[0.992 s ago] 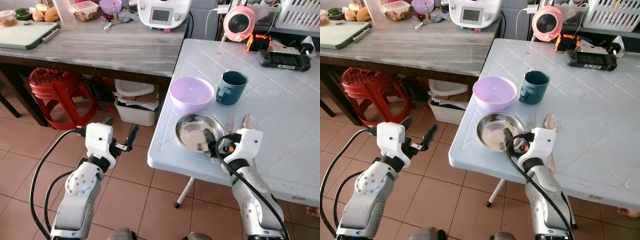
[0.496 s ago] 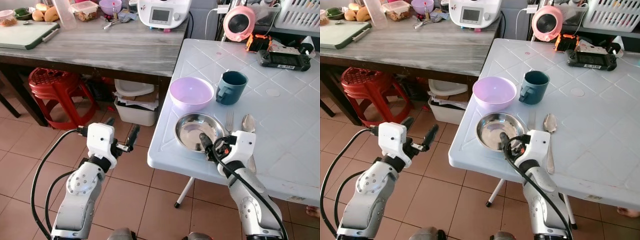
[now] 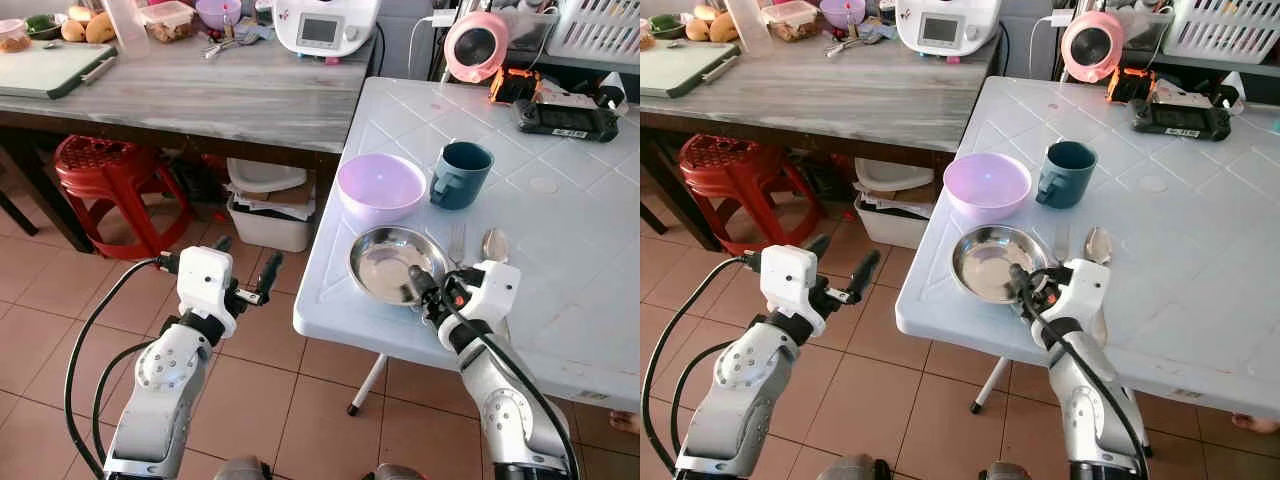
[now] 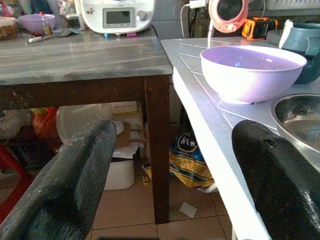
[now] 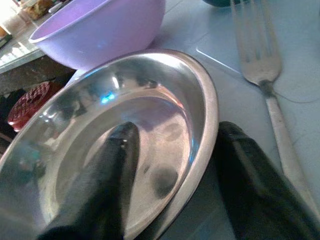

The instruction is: Setting the table

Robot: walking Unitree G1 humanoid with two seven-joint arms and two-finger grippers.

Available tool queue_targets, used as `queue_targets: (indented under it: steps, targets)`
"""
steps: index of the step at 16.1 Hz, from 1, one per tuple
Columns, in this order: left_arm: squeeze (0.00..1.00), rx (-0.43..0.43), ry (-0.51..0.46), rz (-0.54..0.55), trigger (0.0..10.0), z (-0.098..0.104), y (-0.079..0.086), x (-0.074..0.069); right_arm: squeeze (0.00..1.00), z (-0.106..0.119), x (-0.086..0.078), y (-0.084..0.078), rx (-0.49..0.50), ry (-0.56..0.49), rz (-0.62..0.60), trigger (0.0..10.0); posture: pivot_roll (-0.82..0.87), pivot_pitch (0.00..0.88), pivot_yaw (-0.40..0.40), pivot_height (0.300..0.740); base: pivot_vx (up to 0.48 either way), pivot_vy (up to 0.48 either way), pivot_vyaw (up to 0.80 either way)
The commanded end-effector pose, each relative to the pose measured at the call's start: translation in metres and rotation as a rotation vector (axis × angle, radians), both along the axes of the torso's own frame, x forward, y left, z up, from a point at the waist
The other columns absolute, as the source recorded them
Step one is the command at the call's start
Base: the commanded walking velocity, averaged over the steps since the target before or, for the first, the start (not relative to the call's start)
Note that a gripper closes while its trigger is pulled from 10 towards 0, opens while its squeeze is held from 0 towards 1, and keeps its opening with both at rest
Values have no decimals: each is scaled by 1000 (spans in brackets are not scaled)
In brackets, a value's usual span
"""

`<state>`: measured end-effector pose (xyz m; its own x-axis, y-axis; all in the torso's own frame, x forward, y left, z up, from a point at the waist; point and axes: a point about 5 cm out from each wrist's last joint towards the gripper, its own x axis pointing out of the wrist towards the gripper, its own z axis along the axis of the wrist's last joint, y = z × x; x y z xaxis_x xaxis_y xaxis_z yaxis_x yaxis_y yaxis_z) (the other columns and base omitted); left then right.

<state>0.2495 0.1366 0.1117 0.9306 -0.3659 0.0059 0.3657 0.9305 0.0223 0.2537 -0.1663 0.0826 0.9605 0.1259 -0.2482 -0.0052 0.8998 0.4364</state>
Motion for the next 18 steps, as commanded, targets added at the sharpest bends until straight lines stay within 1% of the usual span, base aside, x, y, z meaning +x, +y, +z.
queue_targets:
  steps: [1, 3, 14, 17, 18]
  targets:
    - [0, 11, -7, -12, 10000, 2, -1, -2, 0, -8, -2, 4, 33, 53, 9, 0, 43, 43, 28, 740, 0, 0, 0]
    - [0, 12, -8, -21, 10000, 3, -2, -2, 0, -9, -2, 3, 61, 67, -2, 0, 43, 45, 27, 740, 0, 0, 0]
    - [0, 11, -9, -46, 10000, 3, -6, -3, 0, -13, -4, 2, 108, 110, -20, 0, 41, 45, 27, 740, 0, 0, 0]
    - [0, 6, -18, -47, 10000, 4, -6, -3, 0, -15, -3, 0, 93, 131, -36, 0, 41, 42, 25, 740, 0, 0, 0]
    - [0, 1, -30, -47, 10000, 6, -6, -2, 0, -16, -3, 1, 63, 139, -19, 0, 38, 37, 25, 740, 0, 0, 0]
